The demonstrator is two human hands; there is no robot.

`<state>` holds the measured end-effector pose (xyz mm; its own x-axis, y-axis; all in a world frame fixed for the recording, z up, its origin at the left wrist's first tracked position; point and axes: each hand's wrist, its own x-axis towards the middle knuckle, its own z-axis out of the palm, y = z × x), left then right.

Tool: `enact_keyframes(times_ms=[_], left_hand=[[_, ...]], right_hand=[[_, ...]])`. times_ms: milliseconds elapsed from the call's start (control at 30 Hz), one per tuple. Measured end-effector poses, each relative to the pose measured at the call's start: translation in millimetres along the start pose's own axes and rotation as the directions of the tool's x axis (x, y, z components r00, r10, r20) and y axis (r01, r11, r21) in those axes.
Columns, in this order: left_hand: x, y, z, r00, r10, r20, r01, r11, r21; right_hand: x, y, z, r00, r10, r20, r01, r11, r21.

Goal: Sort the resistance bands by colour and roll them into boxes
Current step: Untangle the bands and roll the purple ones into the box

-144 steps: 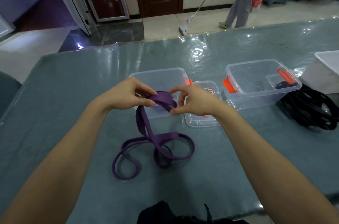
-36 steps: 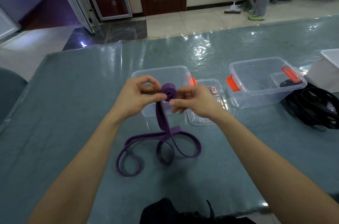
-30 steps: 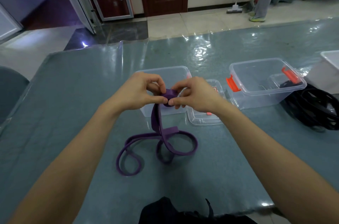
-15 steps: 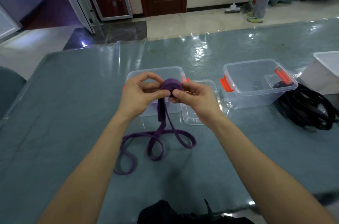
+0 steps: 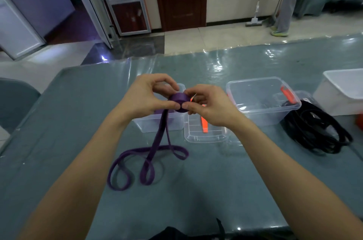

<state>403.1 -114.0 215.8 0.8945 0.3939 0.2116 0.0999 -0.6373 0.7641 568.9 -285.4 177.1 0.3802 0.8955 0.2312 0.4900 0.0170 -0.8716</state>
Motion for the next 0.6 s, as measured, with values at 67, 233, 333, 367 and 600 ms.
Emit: enact_keyframes(times_ms=[67, 233, 333, 367, 600], left_hand=[[-1, 5, 9, 0.999, -0.018, -0.039, 0.015, 0.998, -0.064], [-14, 2, 34, 0.992, -0.117, -0.038, 0.107, 0.974, -0.200], [-19, 2, 38, 0.986, -0.159, -0.051, 0.145, 0.965, -0.219], [-20, 3, 36, 0.987, -0.156, -0.032, 0.147, 0.972, -0.185], [-28, 18, 16, 0.983, -0.170, 0.074, 0.169, 0.985, 0.019]], right_hand=[[-6, 3, -6, 0.999, -0.019, -0.051, 0.022, 0.998, 0.056], [-26, 14, -6, 0.996, 0.007, -0.086, 0.014, 0.970, 0.245], [-35, 20, -1, 0.999, 0.034, -0.022, -0.024, 0.933, 0.359], [-37, 21, -2, 0.999, 0.038, 0.009, -0.038, 0.933, 0.357], [-25, 18, 9, 1.000, 0.029, 0.008, -0.030, 0.974, 0.225]])
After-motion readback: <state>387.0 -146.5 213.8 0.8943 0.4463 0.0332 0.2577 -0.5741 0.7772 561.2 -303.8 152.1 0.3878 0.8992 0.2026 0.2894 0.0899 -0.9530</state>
